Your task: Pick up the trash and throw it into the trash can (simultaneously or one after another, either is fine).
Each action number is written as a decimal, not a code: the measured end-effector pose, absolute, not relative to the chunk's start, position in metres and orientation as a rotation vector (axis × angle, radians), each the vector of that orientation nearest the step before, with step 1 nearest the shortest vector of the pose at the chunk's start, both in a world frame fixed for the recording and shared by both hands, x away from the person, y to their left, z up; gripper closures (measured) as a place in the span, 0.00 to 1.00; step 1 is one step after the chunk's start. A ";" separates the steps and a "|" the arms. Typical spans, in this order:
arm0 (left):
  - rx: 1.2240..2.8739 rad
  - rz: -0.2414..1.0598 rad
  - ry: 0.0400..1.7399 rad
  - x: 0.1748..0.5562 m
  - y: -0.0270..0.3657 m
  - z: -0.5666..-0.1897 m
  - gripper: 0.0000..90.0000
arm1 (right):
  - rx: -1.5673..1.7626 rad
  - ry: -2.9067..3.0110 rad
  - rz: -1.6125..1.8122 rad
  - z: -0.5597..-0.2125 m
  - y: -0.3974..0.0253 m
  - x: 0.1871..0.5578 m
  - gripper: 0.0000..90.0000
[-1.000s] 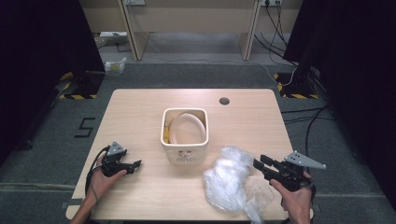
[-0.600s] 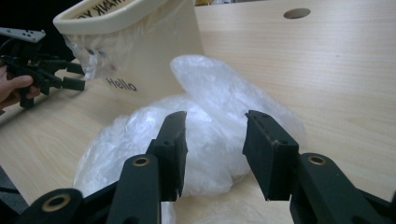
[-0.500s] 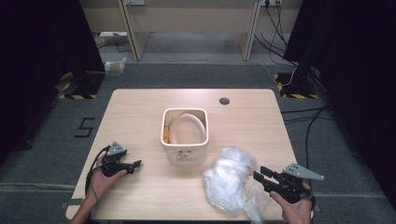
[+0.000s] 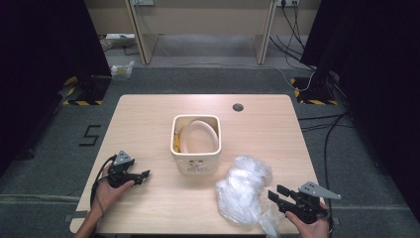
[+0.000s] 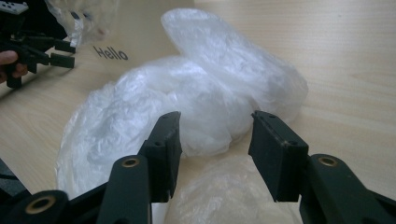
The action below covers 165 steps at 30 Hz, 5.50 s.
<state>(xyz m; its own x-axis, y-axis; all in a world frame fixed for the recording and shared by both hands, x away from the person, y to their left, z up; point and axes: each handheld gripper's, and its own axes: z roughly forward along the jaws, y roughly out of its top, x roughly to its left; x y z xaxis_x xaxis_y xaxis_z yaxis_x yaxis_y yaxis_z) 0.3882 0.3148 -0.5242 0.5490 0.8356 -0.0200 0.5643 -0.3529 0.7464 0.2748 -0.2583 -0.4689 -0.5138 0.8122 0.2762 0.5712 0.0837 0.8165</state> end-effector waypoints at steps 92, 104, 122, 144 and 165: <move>2.062 0.477 1.124 0.388 0.315 -0.524 0.18 | 1.231 2.135 1.308 -0.457 -0.261 0.283 1.00; 2.061 0.479 1.123 0.388 0.315 -0.524 0.18 | 1.129 2.104 1.371 -0.419 -0.248 0.300 1.00; 2.064 0.476 1.123 0.388 0.315 -0.524 0.18 | 1.025 2.170 1.426 -0.388 -0.215 0.339 1.00; 2.063 0.478 1.123 0.388 0.315 -0.524 0.18 | 0.902 2.246 1.466 -0.356 -0.162 0.385 1.00; 2.064 0.476 1.124 0.388 0.315 -0.524 0.18 | 0.825 2.345 1.509 -0.347 -0.100 0.430 1.00</move>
<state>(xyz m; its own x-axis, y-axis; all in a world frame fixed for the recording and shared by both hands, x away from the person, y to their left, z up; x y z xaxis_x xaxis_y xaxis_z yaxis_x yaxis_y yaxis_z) 0.3882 0.3151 -0.5239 0.5506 0.8345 -0.0206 0.5659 -0.3550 0.7441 0.4295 -0.0995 -0.3475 -0.8142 0.5712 0.1043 0.3315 0.3099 0.8911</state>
